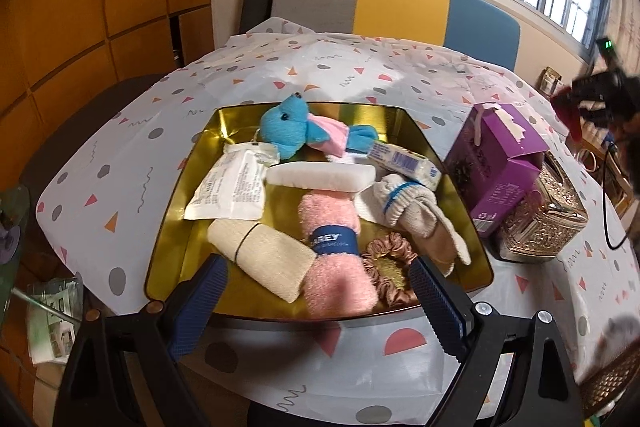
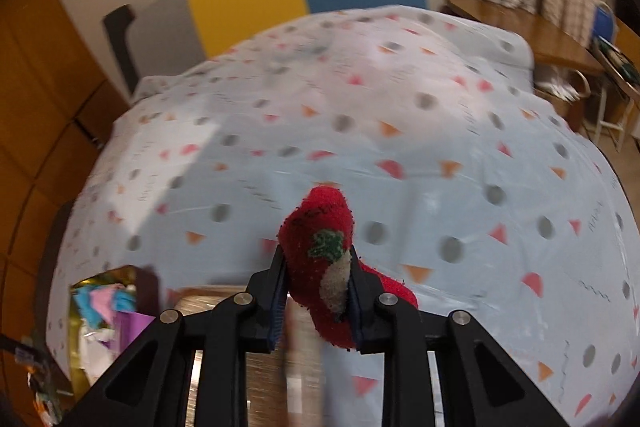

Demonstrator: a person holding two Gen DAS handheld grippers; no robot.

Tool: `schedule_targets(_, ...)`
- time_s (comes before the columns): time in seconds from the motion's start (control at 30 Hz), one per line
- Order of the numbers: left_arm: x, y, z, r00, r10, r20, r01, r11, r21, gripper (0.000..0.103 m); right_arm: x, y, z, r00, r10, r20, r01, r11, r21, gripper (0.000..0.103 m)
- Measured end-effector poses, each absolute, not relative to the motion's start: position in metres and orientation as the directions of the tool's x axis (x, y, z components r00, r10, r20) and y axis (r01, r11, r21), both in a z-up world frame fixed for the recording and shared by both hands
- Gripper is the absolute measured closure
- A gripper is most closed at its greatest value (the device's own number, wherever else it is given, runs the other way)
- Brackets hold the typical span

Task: Organize soft objects
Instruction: 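Carry the red sock over the gold tray and open the right gripper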

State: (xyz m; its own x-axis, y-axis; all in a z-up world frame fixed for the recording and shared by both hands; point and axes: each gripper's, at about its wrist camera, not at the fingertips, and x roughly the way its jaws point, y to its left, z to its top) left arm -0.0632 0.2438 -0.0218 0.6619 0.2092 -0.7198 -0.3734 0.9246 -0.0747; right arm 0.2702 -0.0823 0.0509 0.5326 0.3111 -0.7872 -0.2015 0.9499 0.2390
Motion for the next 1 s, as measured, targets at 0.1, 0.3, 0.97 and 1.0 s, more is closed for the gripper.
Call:
schedule_targets(0.1,-0.067,0.252,-0.025,0.653,0.220,-0.725,-0.394,0.916,-0.077,0.010,0.267,-0.054,0.064,0.540,0.360,-0.760,-0.266,0.931,0.251,0.078)
schedule_targets(0.3,-0.077,0.271,-0.031,0.630,0.255,-0.733,-0.448,0.891,-0.075,0.010,0.233,0.026,0.082,0.501,0.493,-0.711,-0.465,0.847,0.260,0.079)
schedule_targets(0.97,-0.089,0.298,-0.032,0.608,0.313,-0.730,-0.528,0.846,-0.077,0.010,0.097,0.156,-0.006,0.176,0.611,-0.772,-0.758,0.585,0.290,0.079)
schedule_targets(1.0,-0.089,0.298,-0.033,0.608,0.314,-0.730,-0.529,0.845,-0.078,0.010,0.092,0.157,-0.011,0.163,0.609,-0.776,-0.761,0.579,0.294,0.079)
